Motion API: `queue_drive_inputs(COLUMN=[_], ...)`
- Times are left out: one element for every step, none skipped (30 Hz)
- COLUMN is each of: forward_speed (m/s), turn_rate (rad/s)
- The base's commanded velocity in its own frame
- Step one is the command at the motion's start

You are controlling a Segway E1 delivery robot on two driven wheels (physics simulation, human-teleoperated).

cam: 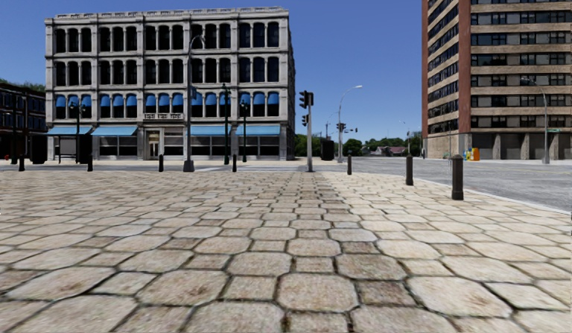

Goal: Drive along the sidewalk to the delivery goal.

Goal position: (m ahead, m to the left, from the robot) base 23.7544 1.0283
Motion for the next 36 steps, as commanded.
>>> queue_drive_inputs(forward_speed=[2.0,2.0,2.0,2.0,2.0,2.0,2.0,2.0,2.0,2.0,2.0,2.0,2.0,2.0,2.0,2.0,2.0,2.0,2.0,2.0,2.0,2.0,2.0,2.0,2.0,2.0,2.0,2.0,2.0,2.0,2.0,2.0,2.0,2.0,2.0,2.0], turn_rate=[0.13,0.13,0.04,0.0,0.0,0.0,0.0,0.0,0.0,0.0,0.0,0.0,0.0,0.0,0.0,0.0,0.0,0.0,0.13,0.6,0.75,0.9,1.05,1.05,1.06,1.02,0.25,0.06,0.0,0.0,0.0,0.0,0.0,0.0,0.0,0.0])
